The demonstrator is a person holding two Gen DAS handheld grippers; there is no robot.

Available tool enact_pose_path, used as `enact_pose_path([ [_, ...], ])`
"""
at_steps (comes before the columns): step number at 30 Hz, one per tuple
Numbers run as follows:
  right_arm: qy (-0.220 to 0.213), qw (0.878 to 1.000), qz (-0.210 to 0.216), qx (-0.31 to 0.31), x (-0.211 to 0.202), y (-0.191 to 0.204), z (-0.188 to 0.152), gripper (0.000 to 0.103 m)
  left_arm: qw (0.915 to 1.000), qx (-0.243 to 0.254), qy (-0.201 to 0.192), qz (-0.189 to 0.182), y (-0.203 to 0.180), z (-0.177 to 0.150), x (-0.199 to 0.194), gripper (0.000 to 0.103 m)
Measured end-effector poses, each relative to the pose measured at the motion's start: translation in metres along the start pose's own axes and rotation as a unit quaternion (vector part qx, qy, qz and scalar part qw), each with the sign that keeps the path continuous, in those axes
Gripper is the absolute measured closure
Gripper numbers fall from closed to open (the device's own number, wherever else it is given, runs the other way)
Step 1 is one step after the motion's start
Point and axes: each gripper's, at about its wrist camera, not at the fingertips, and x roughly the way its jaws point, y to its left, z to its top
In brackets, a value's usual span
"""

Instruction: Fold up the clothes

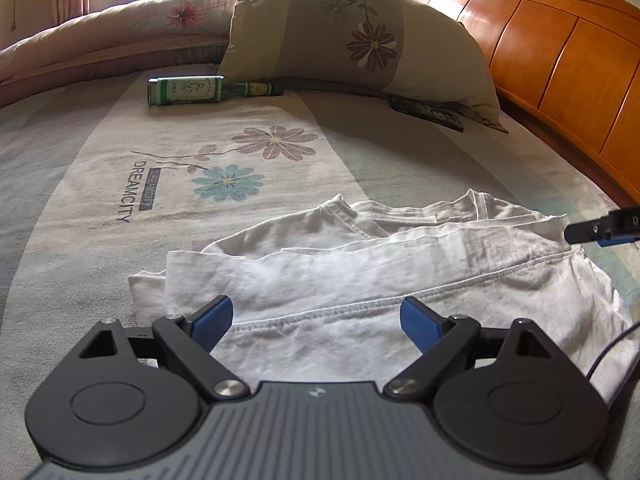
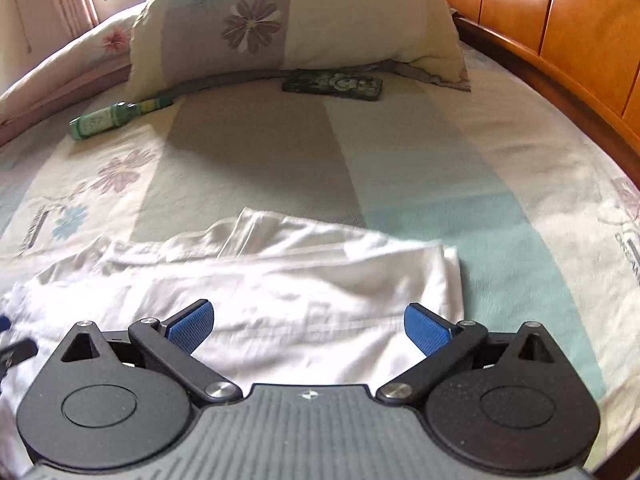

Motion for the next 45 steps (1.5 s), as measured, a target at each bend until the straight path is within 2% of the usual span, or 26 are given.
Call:
enact_pose_path([
  [3,0.021,1.000,0.003,-0.017,-0.002,0.009,-0.035,0.000,0.9999,-0.002,0.008,-0.012,-0.015,-0.012,-0.009,0.012],
  [6,0.039,0.999,0.001,-0.034,0.009,0.016,-0.061,0.000,0.9997,-0.001,0.025,-0.004,-0.026,-0.030,-0.015,0.012],
  [9,0.021,0.998,-0.008,-0.057,0.008,0.023,-0.073,0.000,0.9987,-0.014,0.047,0.012,-0.027,-0.049,-0.023,0.012],
  [11,0.012,0.999,-0.001,-0.049,0.007,0.017,-0.075,0.000,0.9976,-0.026,0.060,0.022,-0.025,-0.062,-0.032,0.012],
  [18,-0.038,0.998,0.003,-0.058,0.005,0.013,-0.088,0.000,0.9950,-0.057,0.082,-0.004,-0.024,-0.092,-0.068,0.012],
  [20,-0.034,0.997,0.006,-0.063,0.004,0.013,-0.088,0.000,0.9938,-0.065,0.091,-0.004,-0.025,-0.098,-0.072,0.012],
  [23,-0.008,0.998,0.008,-0.056,-0.007,0.011,-0.088,0.000,0.9946,-0.078,0.068,-0.003,-0.022,-0.096,-0.084,0.012],
  [26,-0.007,0.999,0.015,-0.052,-0.023,0.012,-0.097,0.000,0.9955,-0.081,0.049,-0.004,-0.021,-0.086,-0.087,0.012],
  [28,-0.007,0.997,0.027,-0.066,-0.028,0.019,-0.105,0.000,0.9953,-0.080,0.054,0.004,-0.021,-0.084,-0.080,0.012],
  [32,-0.003,0.995,0.029,-0.095,-0.024,0.028,-0.122,0.000,0.9906,-0.107,0.082,0.023,-0.014,-0.093,-0.068,0.013],
  [36,-0.009,0.994,0.032,-0.106,-0.025,0.027,-0.126,0.000,0.9923,-0.110,0.055,0.014,-0.008,-0.092,-0.082,0.012],
  [40,-0.012,0.994,0.032,-0.107,-0.023,0.026,-0.126,0.000,0.9934,-0.110,0.019,0.025,0.002,-0.078,-0.090,0.012],
  [45,-0.024,0.992,0.035,-0.122,-0.026,0.025,-0.132,0.000,0.9910,-0.130,0.015,0.028,0.023,-0.063,-0.081,0.012],
])
